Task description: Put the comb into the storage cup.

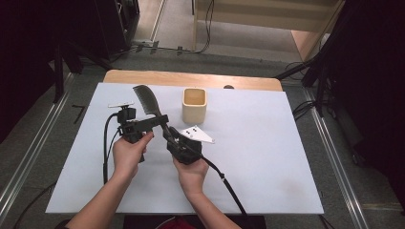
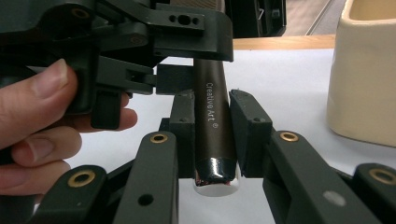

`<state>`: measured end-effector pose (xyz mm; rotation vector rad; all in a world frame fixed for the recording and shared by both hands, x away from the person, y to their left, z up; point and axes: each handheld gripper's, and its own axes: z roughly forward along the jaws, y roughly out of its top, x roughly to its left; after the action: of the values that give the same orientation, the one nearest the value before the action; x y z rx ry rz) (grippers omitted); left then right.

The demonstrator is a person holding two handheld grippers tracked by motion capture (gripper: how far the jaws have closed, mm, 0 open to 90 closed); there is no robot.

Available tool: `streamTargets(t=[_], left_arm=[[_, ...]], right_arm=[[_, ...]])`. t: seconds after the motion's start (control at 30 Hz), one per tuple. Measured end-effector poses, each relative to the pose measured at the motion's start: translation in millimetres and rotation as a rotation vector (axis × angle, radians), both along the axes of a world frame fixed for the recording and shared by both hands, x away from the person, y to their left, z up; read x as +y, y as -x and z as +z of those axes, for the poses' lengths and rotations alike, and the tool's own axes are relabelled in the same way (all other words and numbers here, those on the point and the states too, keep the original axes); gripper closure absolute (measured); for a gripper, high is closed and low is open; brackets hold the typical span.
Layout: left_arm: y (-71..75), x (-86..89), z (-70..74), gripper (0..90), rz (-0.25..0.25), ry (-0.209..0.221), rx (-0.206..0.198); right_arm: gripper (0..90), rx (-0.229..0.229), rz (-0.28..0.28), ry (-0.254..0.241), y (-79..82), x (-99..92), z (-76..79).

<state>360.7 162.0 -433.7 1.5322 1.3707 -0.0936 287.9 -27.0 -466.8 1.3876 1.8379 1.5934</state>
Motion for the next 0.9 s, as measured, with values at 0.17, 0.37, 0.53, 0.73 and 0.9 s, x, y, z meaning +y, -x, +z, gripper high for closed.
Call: streamTargets(t=[0.17,0.37,0.53,0.73,0.9], left_arm=[[-0.4,-1.8,0.1,40.7,0.013,0.021,-0.002],[-0.6,-3.4,0.5,48.2,0.019,0.037,0.003],[-3.0,-0.7,-1.0,56.1,0.032,0.05,0.018],[-4.3,0.8,-3.2,63.1,0.035,0.073,0.045],[-4.8,1.6,-4.3,65.1,0.035,0.084,0.049]], right_arm=[[70.3,0.008,-0.002,-0.013,-0.5,0.1,-0.8],[70.3,0.007,-0.001,-0.017,-0.5,0.5,-1.4],[70.3,0.007,0.002,-0.026,0.6,-0.9,-2.8],[70.2,0.001,0.003,-0.034,1.0,-1.1,-4.4],[70.2,0.004,0.006,-0.034,0.9,-1.1,-5.6]])
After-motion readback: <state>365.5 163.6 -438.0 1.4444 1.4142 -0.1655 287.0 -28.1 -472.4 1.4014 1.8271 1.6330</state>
